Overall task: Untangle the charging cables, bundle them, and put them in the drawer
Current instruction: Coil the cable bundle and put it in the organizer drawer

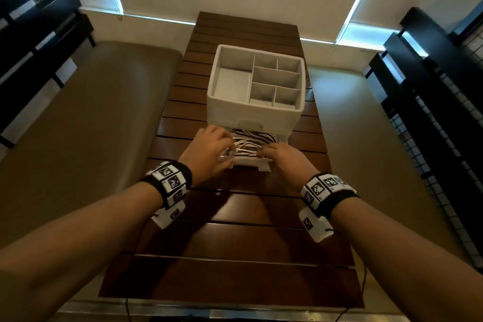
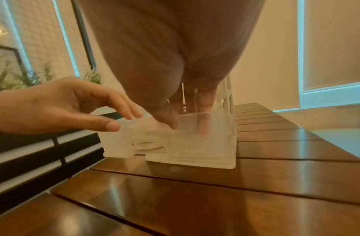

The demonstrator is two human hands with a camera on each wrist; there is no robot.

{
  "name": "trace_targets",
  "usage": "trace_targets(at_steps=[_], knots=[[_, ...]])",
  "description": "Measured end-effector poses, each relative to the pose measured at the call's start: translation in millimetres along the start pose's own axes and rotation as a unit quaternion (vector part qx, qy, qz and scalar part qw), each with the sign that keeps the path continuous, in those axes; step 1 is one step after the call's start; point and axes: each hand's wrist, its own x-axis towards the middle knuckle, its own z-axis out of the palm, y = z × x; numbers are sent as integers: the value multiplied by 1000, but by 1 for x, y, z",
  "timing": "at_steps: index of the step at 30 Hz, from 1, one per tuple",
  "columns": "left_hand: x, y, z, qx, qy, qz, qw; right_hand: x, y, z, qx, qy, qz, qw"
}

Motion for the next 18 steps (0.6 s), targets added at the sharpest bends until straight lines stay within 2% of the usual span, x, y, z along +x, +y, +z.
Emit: trace_targets(at_steps=[3,4,6,9,12,15,18], knots=[[-9,-10,-9,-76,77,-178,978,-6,-3,9,21,65,10,998],[-10,-17,-10,-112,79,-225,965,-5,-6,9,3,78,7,997],[-7,-33,-10,-198,35,-273,941,3,-11,9,-46,84,-10,995],[6,-55,-6,-294,-70,-265,915,17,-16,10,-87,45,-45,994],[19,-62,-4,-354,-127,-210,903,26,-15,15,-76,1,-33,997],[21,-63,-3,-353,-123,-172,911,33,-14,16,-58,-24,-21,998],[19,-66,-3,-297,-94,-204,928,40,-15,12,-54,-19,-11,998]])
